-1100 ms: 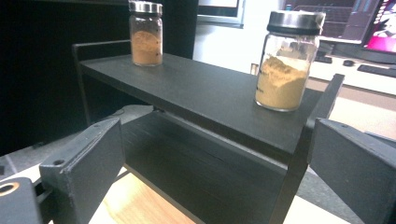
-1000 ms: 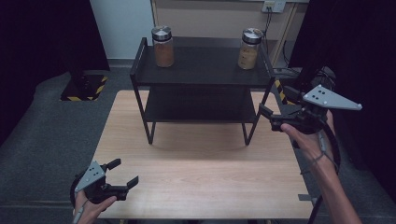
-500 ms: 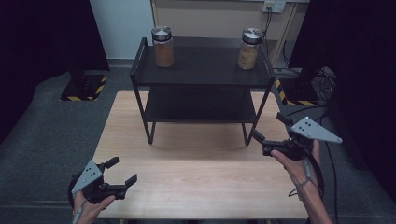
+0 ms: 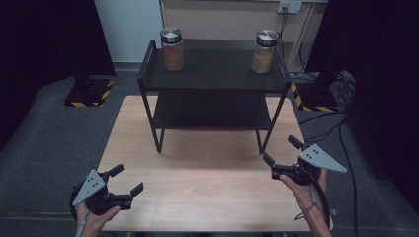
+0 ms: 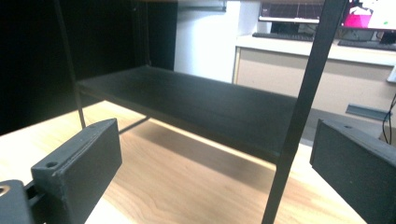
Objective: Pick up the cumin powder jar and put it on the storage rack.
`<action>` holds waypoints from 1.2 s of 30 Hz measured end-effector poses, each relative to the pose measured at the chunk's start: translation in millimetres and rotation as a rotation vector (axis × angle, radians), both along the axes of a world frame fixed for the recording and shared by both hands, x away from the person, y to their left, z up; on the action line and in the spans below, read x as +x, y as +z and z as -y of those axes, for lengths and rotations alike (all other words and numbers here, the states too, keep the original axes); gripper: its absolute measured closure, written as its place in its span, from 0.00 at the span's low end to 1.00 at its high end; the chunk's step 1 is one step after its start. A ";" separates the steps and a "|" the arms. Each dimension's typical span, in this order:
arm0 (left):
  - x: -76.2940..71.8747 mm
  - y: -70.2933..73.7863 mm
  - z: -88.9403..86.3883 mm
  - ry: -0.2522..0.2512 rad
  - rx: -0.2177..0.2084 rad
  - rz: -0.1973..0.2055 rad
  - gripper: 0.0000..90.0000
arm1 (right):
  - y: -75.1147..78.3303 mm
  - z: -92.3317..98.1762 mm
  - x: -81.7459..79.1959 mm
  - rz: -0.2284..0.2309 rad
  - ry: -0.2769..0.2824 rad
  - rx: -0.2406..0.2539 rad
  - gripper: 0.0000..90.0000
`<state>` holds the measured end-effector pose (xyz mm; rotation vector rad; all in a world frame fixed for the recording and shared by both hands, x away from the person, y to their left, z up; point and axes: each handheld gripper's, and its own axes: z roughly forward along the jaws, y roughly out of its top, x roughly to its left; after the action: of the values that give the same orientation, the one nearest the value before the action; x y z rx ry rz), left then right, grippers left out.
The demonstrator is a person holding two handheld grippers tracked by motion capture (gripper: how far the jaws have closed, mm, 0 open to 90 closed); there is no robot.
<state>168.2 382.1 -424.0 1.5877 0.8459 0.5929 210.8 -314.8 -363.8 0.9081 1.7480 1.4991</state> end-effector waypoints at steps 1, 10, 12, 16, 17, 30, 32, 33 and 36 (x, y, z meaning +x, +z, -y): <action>0.1 -0.2 -0.1 0.001 -0.002 0.002 0.02 | -2.2 0.2 -0.1 -0.001 0.002 -0.004 0.03; 0.0 -1.4 -0.7 0.010 -0.009 0.019 0.02 | -20.7 5.3 -2.8 -0.044 0.020 -0.009 0.03; 0.8 -1.7 -0.9 0.010 -0.009 0.027 0.02 | -25.6 6.6 -4.1 -0.043 0.023 -0.010 0.03; 1.7 -2.9 -0.6 0.006 -0.014 0.054 0.03 | -32.5 8.5 -5.5 -0.060 0.041 -0.023 0.03; 2.2 -3.1 -0.9 0.001 -0.017 0.059 0.03 | -34.2 8.6 -6.2 -0.061 0.044 -0.028 0.03; 9.1 -2.9 -2.8 -0.071 -0.019 0.071 0.03 | -48.8 22.6 -10.1 -0.085 0.121 -0.041 0.03; 9.2 -3.3 -2.9 -0.076 -0.021 0.075 0.03 | -50.5 24.1 -11.0 -0.087 0.128 -0.041 0.03; 9.2 -3.4 -3.0 -0.077 -0.022 0.077 0.03 | -50.8 24.8 -11.5 -0.089 0.132 -0.043 0.03; 8.9 -4.4 -4.1 -0.076 -0.032 0.076 0.03 | -51.4 27.4 -13.5 -0.083 0.146 -0.043 0.03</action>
<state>177.1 386.2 -428.4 1.5514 0.7319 0.5786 197.3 -342.3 -415.2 0.8477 1.9349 1.5285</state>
